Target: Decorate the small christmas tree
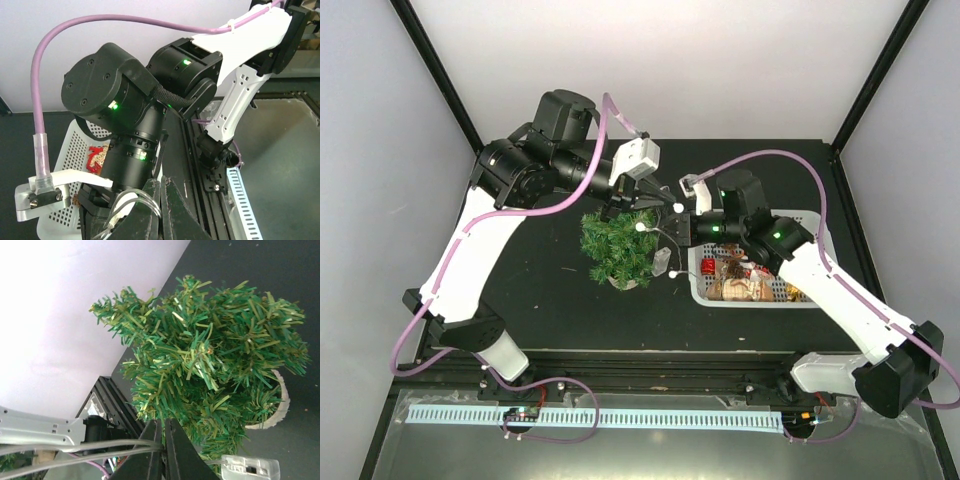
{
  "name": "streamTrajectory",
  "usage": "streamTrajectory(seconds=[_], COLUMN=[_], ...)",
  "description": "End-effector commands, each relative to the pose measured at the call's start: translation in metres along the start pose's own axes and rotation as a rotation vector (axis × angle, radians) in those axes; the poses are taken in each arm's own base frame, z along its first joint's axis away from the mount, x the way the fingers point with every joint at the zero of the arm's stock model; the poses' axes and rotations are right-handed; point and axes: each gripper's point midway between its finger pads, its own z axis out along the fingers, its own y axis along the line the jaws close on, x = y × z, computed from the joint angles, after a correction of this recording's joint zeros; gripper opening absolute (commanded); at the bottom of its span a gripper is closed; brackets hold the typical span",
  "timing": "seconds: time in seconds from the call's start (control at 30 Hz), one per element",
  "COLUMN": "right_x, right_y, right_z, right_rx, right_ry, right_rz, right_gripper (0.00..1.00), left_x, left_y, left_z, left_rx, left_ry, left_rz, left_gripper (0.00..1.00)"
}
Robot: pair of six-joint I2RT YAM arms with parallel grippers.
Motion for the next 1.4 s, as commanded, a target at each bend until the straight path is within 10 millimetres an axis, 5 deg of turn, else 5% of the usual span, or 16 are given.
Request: streamTrajectory(seconds=[0.0,0.37,0.73,1.1,1.23,1.37], right_x=[-0.018,-0.055,-0.11,-0.123,-0.126,-0.121], right_y=[0.005,0.008,0.045,0.061,0.07,0.068], right_z=[-0.015,-0.076,-0.148,-0.172,-0.174,-0.171], right_rx=[0.061,0.297,0.418,0.438,0.414,0.408], right_ry=[-0.073,-0.221,-0.392,-0.445,-0.444,-0.425], right_rz=[-0.059,-0.141,-0.206,-0.214,-0.223,-0.215], right_gripper=[0.03,0.01,0.01,0.01,0.01,0.01], left_x=[-0.002,0.0,-0.065,-0.158,-0.16,-0.14], left_y=[-0.017,-0.031,-0.026,-0.066,-0.085,-0.087], left_z=[-0.008,-0.035,-0.092,-0.173,-0.18,-0.176], left_rx=[0.019,-0.093,-0.423,-0.684,-0.651,-0.643], left_ry=[-0.003,0.045,-0.147,-0.455,-0.482,-0.431], left_rz=[0.049,0.184,0.423,0.687,0.714,0.69], left_gripper=[0.02,0.02,0.02,0.01,0.02,0.02])
